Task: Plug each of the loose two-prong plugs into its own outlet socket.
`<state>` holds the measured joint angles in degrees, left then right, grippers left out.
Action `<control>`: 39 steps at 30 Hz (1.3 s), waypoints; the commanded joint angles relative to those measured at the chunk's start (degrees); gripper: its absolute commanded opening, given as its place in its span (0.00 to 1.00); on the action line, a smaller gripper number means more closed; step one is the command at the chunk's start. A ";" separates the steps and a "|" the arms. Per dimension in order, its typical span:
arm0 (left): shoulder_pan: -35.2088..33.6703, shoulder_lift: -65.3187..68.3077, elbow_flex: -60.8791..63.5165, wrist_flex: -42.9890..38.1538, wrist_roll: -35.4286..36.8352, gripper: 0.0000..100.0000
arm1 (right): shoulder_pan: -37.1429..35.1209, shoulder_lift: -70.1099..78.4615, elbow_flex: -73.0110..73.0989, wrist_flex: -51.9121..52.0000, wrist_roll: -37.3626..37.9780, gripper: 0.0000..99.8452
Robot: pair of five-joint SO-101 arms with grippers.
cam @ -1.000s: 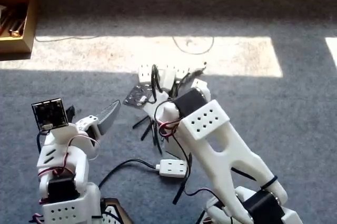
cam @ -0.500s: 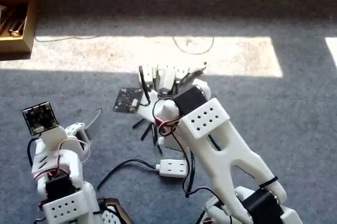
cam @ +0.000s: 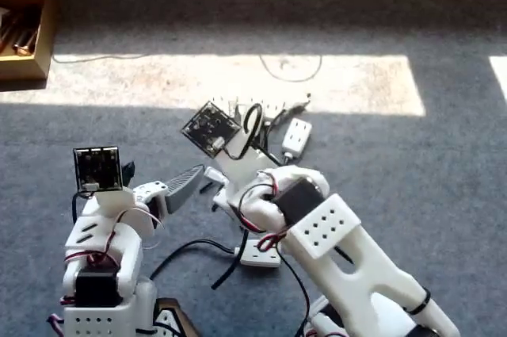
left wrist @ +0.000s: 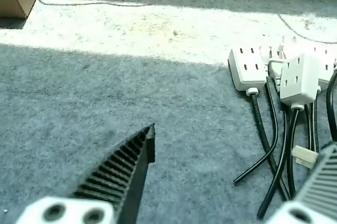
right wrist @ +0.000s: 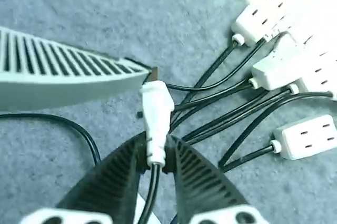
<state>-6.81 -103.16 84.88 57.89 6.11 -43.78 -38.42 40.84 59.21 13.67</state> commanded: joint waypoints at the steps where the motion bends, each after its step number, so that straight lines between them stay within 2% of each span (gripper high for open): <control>1: 0.92 0.31 -2.24 0.18 0.53 0.45 | -0.66 -5.41 0.22 0.31 -0.62 0.01; 13: 4.79 0.22 0.66 0.97 0.18 0.45 | -4.00 -5.58 -2.86 3.38 -1.49 0.01; 21: 8.48 0.22 1.45 2.73 -1.05 0.45 | -3.65 -5.49 -10.86 8.22 -2.02 0.01; 31: 10.24 -0.31 3.03 2.90 -3.08 0.45 | -1.98 -5.49 -11.21 7.96 -2.02 0.01; 34: 9.80 -0.31 3.03 2.64 -3.16 0.45 | -1.89 -5.49 -11.03 9.01 -1.93 0.01; 39: 2.95 -0.31 3.21 2.55 -3.16 0.45 | -1.10 -5.49 -11.03 15.25 2.37 0.01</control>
<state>-0.22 -103.25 88.31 60.62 3.38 -46.33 -42.20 32.48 71.16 13.58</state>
